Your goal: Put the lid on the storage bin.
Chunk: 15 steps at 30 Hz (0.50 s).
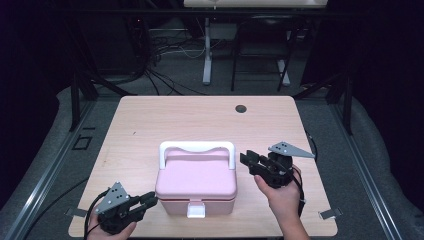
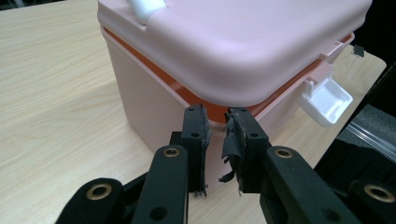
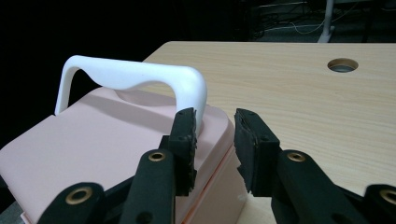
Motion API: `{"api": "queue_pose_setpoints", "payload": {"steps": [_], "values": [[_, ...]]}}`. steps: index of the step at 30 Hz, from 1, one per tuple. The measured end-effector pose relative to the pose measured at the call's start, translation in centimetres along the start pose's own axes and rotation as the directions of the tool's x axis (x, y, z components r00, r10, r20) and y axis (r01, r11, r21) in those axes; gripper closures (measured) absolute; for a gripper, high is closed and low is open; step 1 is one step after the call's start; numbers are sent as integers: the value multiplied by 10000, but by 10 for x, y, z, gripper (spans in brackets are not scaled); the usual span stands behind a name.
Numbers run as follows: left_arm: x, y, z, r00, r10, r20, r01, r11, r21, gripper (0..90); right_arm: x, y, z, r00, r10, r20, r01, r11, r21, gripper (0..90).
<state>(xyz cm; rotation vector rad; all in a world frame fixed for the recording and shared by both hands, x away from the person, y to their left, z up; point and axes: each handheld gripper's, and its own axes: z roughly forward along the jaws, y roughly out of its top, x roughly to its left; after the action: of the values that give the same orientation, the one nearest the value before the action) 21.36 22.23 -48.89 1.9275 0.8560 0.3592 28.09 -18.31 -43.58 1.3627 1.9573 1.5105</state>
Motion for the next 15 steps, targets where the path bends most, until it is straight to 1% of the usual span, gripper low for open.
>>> {"api": "queue_pose_setpoints", "payload": {"steps": [1,2,5,11,15], "values": [[0,0,0,10000,-40,-9,40,10000,-12,776,0,0,0,10000,-6,8,6,10000,1,686],[0,0,0,10000,35,-11,-35,10000,10,776,0,0,0,10000,-2,10,2,10000,0,686],[0,-1,0,10000,-45,-12,45,10000,-26,776,-1,0,0,10000,-5,15,5,10000,-12,686],[2,-5,-1,9998,-178,-73,179,9998,66,776,-1,0,0,10000,31,25,-31,10000,-27,685],[4,-7,0,9998,-168,-87,169,9997,176,776,-1,-1,1,10000,9,18,-9,10000,-16,685]]}}
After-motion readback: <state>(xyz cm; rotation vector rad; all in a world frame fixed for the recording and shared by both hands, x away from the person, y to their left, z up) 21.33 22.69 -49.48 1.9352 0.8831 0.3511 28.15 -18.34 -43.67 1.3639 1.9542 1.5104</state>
